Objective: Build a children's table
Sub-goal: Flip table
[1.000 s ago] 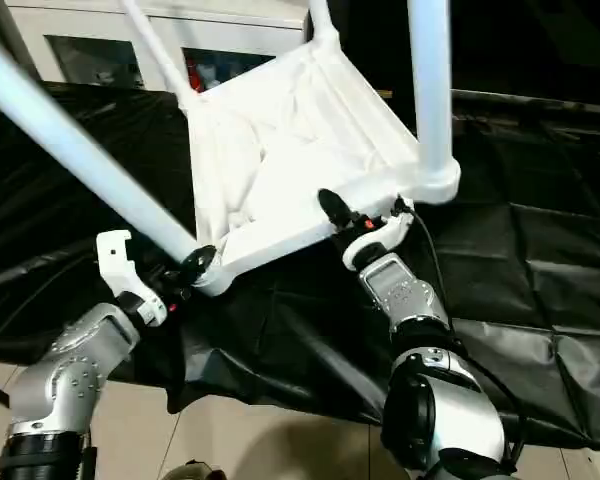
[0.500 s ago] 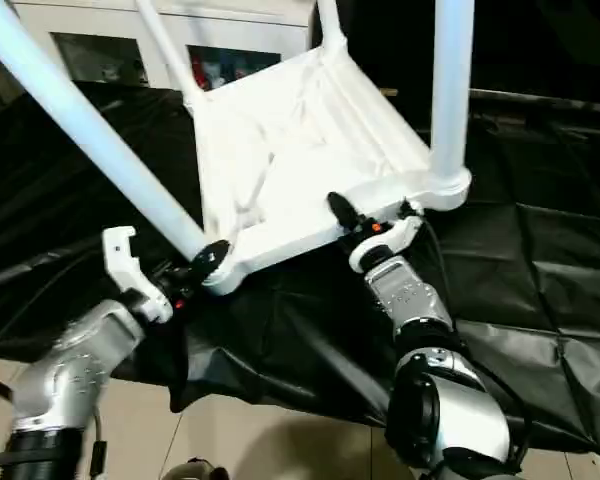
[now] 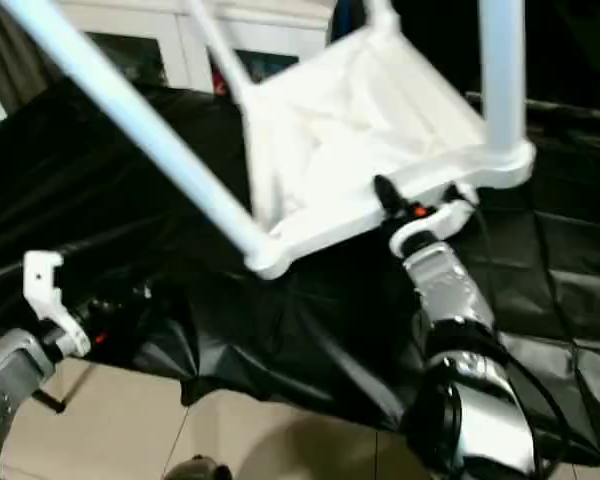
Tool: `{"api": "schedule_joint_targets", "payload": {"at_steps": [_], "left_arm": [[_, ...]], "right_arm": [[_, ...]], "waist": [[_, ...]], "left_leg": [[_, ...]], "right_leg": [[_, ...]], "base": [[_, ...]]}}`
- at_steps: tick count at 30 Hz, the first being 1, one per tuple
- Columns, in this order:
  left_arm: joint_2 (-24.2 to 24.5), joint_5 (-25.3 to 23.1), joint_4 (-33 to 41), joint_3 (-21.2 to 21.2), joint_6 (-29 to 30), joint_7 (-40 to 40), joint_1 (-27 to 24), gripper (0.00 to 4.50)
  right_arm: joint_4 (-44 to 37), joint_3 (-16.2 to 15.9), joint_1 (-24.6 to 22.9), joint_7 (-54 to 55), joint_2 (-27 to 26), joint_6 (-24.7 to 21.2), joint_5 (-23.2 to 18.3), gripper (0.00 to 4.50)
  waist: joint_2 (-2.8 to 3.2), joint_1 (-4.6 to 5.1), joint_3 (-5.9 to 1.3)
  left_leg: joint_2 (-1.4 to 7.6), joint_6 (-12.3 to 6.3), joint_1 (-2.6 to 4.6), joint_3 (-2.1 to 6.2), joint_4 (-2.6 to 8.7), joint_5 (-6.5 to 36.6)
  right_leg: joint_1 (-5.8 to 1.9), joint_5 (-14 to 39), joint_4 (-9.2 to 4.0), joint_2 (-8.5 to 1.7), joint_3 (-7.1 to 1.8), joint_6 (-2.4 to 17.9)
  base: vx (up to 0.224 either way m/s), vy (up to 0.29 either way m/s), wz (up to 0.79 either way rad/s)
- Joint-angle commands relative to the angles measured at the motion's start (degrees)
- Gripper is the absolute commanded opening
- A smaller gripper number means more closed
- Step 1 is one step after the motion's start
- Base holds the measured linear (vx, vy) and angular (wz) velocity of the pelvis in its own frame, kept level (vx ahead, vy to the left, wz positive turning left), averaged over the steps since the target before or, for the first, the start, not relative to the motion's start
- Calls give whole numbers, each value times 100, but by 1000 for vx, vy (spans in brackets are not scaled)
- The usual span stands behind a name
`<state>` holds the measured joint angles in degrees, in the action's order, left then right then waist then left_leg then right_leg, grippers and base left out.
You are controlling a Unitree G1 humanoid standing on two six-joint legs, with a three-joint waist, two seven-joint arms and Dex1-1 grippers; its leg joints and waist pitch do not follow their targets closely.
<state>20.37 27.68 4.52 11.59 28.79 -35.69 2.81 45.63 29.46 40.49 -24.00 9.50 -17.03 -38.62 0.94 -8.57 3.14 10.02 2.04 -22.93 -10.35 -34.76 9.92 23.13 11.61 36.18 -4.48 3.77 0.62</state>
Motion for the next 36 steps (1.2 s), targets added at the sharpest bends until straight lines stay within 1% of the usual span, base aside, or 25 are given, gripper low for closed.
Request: {"api": "schedule_joint_targets", "payload": {"at_steps": [1,4,5,6,7,8,9,10,11,13,14,15,16,17,18,19,20,21,22,23,25,27,30,33,36], "left_arm": [[121,-76,446,-185,11,-45,-1,450],[266,28,1084,-449,253,-133,16,450],[372,13,1302,-578,346,-178,55,450],[374,13,1306,-581,348,-179,56,450],[414,-32,1383,-630,371,-165,104,450],[443,-58,1452,-663,397,-148,149,450],[451,-32,1514,-667,436,-138,184,450],[476,37,1677,-676,536,-113,281,450],[493,103,1811,-679,614,-87,355,450],[533,161,1997,-699,720,-31,503,450],[533,161,1997,-699,720,-31,503,450],[532,160,2064,-704,768,60,644,450],[517,158,2073,-701,782,106,710,450],[508,117,2062,-704,769,153,780,450],[505,50,2044,-714,730,195,864,450],[477,16,2027,-722,715,243,961,450],[434,-56,2021,-754,697,305,1131,450],[433,-57,2022,-755,698,307,1135,450],[421,-86,2039,-776,727,340,1207,450],[420,-109,2038,-788,729,359,1234,450],[421,-122,2030,-823,745,423,1296,450],[431,-121,2013,-855,749,472,1315,450],[435,-158,2001,-886,752,490,1317,450],[454,-221,1998,-926,746,485,1329,450],[484,-272,1955,-966,705,517,1407,450]], "right_arm": [[-734,-108,-109,260,326,301,438,194],[-1368,-206,-365,677,365,173,664,194],[-1699,-344,-507,816,384,94,827,194],[-1705,-347,-510,818,384,93,830,194],[-1853,-397,-578,931,395,92,923,194],[-1992,-435,-644,1045,401,77,986,194],[-2104,-486,-705,1074,425,33,1023,194],[-2414,-589,-872,1201,478,-88,1121,194],[-2633,-659,-984,1272,511,-192,1155,194],[-2997,-817,-1165,1447,582,-337,1312,194],[-2997,-817,-1165,1447,582,-337,1312,194],[-3243,-974,-1270,1557,652,-468,1441,194],[-3327,-1033,-1299,1588,680,-527,1487,194],[-3399,-1071,-1315,1617,696,-583,1516,194],[-3495,-1125,-1338,1654,722,-672,1545,194],[-3577,-1178,-1355,1686,758,-751,1584,194],[-3742,-1297,-1391,1779,847,-938,1631,194],[-3748,-1300,-1393,1783,849,-943,1630,194],[-3852,-1357,-1419,1918,887,-1004,1656,194],[-3884,-1369,-1417,1980,890,-1021,1660,194],[-3985,-1398,-1397,2139,886,-1110,1651,194],[-4065,-1432,-1374,2232,871,-1187,1684,194],[-4127,-1459,-1361,2320,858,-1243,1780,193],[-4243,-1499,-1368,2454,841,-1362,1880,193],[-4439,-1779,-1448,2582,915,-1410,2206,193]], "waist": [[-29,37,-402],[-30,31,-406],[-48,54,-390],[-43,41,-388],[-62,56,-376],[-61,64,-371],[-56,62,-369],[-84,76,-361],[-61,71,-370],[-81,88,-363],[-97,100,-358],[-101,116,-354],[-106,106,-349],[-109,118,-349],[-106,130,-328],[-111,127,-336],[-107,136,-339],[-105,133,-342],[-119,141,-341],[-125,151,-338],[-135,158,-351],[-155,175,-358],[-163,181,-364],[-170,190,-356],[-173,191,-355]], "left_leg": [[328,-43,226,70,428,1035],[326,36,253,55,430,1036],[306,57,223,52,441,1066],[307,76,223,55,449,1053],[303,106,240,44,457,1152],[288,167,226,49,470,1228],[289,197,234,49,474,1294],[283,246,224,58,490,1371],[295,289,262,56,488,1427],[287,338,240,67,509,1478],[273,343,243,59,502,1503],[262,350,217,62,508,1496],[260,366,231,53,507,1514],[246,377,222,57,507,1532],[240,392,208,57,516,1601],[239,426,257,53,510,1744],[242,470,273,67,518,1814],[246,495,284,71,519,1844],[245,525,296,74,520,1912],[236,550,281,80,528,1979],[235,581,303,85,526,2073],[235,582,299,91,530,2152],[235,564,286,85,525,2106],[232,557,274,86,529,2081],[235,575,276,89,531,2067]], "right_leg": [[-212,813,-406,-393,-271,1141],[-173,865,-399,-369,-280,1007],[-186,988,-413,-362,-279,953],[-194,1047,-419,-361,-281,883],[-160,1217,-441,-353,-289,792],[-174,1403,-458,-359,-293,701],[-163,1500,-469,-364,-297,660],[-182,1676,-484,-366,-299,557],[-140,1675,-487,-357,-310,498],[-169,1644,-478,-337,-310,448],[-151,1672,-485,-331,-322,421],[-174,1704,-483,-330,-322,411],[-159,1810,-502,-327,-337,336],[-169,1915,-511,-335,-344,288],[-163,2044,-532,-329,-349,246],[-130,2263,-564,-329,-362,148],[-126,2352,-575,-321,-362,92],[-120,2339,-577,-314,-359,77],[-100,2314,-581,-307,-357,68],[-105,2332,-582,-307,-355,56],[-89,2343,-590,-306,-357,25],[-90,2227,-583,-294,-351,51],[-98,2095,-572,-295,-356,86],[-103,2128,-577,-288,-358,66],[-93,2183,-581,-295,-357,44]], "base": [[0,0,0],[0,0,0],[0,0,0],[0,0,0],[0,0,0],[0,0,0],[0,0,0],[0,0,0],[0,0,0],[0,0,0],[0,0,0],[0,0,0],[0,0,0],[0,0,0],[0,0,0],[0,0,0],[0,0,0],[0,0,0],[0,0,0],[0,0,0],[0,0,0],[0,0,0],[0,0,0],[0,0,0],[0,0,0]]}}
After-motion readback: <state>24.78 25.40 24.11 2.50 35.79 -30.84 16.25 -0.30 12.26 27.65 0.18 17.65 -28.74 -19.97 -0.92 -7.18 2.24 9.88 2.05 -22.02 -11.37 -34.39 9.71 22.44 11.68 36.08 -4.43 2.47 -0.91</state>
